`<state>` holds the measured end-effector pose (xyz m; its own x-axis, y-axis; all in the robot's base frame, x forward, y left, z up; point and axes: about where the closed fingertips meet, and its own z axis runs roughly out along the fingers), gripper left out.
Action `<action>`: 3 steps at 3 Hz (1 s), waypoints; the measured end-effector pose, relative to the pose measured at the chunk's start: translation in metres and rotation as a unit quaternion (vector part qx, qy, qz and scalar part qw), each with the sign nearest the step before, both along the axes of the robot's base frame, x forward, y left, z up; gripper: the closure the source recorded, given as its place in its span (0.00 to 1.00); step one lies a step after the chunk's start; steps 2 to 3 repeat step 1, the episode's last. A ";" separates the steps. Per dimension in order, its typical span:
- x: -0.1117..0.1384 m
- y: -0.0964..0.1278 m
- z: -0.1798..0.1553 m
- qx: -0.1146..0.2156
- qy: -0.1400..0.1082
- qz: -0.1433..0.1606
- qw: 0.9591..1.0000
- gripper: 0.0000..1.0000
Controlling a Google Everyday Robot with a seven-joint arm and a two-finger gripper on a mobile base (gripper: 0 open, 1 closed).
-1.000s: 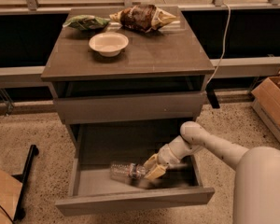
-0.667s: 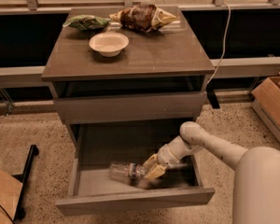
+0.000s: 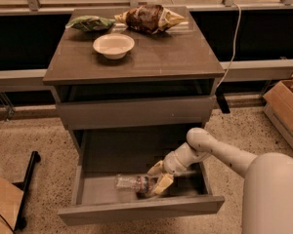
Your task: Place water bottle into middle drawer
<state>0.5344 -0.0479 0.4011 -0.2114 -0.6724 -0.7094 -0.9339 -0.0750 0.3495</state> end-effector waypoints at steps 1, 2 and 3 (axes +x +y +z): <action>-0.001 0.001 -0.001 0.000 0.001 0.001 1.000 0.00; -0.001 0.001 -0.001 0.000 0.001 0.001 1.000 0.00; -0.001 0.001 -0.001 0.000 0.001 0.001 1.000 0.00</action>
Offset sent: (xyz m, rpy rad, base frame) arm 0.0000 0.0000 0.0000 0.0000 0.0000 0.0000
